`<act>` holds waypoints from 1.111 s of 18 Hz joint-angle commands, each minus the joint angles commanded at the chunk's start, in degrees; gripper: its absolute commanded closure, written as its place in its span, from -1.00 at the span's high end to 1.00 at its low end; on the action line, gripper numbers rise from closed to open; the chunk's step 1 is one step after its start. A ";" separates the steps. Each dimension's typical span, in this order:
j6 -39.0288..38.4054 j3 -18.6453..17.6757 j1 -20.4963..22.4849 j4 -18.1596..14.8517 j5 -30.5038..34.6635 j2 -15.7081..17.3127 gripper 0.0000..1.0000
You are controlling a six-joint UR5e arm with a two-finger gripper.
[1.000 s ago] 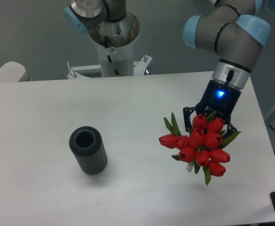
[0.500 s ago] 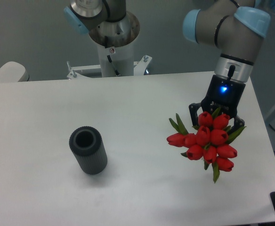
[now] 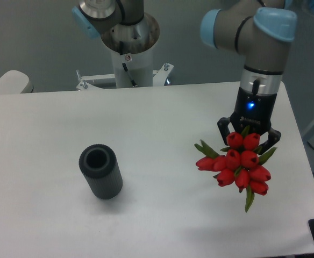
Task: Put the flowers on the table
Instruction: 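Lower the held tulips down onto the table surface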
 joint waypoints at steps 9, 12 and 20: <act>-0.44 -6.23 -8.09 -0.26 26.38 -3.25 -0.54; -0.79 -8.08 -8.98 0.26 28.07 -4.65 -0.53; -2.02 -9.75 -10.64 -0.53 28.77 -9.05 -0.52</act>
